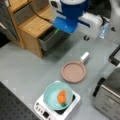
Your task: Pick up the pan. Place the pan on the table. Pick up the bowl. Place the bowl on the stove.
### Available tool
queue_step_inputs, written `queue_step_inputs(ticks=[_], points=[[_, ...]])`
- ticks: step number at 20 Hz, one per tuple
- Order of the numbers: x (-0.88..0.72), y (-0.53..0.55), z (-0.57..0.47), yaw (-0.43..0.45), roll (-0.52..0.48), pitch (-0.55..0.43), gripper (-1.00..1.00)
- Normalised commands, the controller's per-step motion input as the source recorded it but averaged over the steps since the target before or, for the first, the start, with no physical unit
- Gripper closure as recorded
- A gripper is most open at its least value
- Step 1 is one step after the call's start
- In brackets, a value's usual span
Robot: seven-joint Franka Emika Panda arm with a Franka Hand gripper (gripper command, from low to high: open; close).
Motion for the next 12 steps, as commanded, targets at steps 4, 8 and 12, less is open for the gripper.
queue_step_inputs(ticks=[4, 8, 12], points=[[-0.35, -0.01, -0.29, 0.132, 0.01, -0.259, -1.0], [-0.39, -0.02, -0.31, 0.144, -0.001, -0.226, -1.0], [-0.39, -0.04, -0.3, 0.157, 0.0, -0.24, -1.0]])
